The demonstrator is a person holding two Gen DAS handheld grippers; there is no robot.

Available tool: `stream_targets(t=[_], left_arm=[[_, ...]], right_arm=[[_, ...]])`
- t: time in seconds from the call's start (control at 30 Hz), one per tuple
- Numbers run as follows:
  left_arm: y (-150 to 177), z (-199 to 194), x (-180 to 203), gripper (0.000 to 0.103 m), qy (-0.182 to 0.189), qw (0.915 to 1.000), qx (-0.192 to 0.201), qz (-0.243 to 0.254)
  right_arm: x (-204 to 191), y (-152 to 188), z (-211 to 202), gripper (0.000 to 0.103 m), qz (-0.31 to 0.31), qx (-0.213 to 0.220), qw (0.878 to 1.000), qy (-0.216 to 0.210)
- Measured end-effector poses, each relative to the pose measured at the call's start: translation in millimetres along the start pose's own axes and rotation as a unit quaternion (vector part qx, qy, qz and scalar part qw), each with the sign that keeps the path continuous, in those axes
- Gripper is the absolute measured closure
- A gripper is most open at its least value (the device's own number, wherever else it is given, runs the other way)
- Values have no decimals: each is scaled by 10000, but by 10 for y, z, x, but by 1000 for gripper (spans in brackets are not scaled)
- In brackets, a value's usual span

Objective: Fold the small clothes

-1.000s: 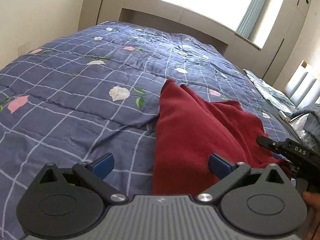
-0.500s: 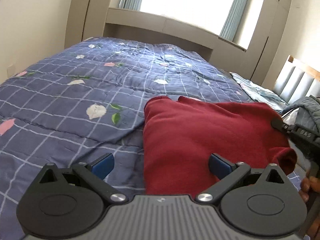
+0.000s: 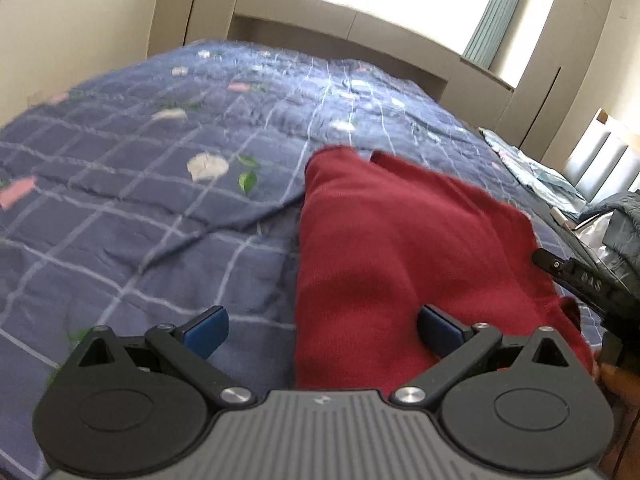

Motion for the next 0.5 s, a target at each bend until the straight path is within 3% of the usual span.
stream_targets(t=[0.03,0.1,0.23,0.37,0.5], left_arm=[[-24,-54,3,0,-24,9999,100,-1],[-69,-171,-2,0,-33,9993,370,-73],[-75,-273,-24,0,-101,9985,503,-187],[58,-248,-103,0,-304,9989,322,-170],[211,-225,-266,1,-319,9989,137,-321]], right_arm=[[-43,-18,-60,35,-217,105,9997,18],[-175,-46,-189,21,-625,253,9977,40],[-429,-26,-484,5,-1005,408,9941,2],[-654,118,-662,4,-1178,188,9928,-87],[-657,435,-691,4,-1395,-310,9885,497]])
Point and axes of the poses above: each gripper's, at about its wrist camera, not at the fingertips, and z roughly the way its jaws point, x to its right, y to its underside, the point moved 6 cm from there along z, roughly the way its jaws point, and after that the axes turned 8 degrees about -z, right-handed, at the moved point
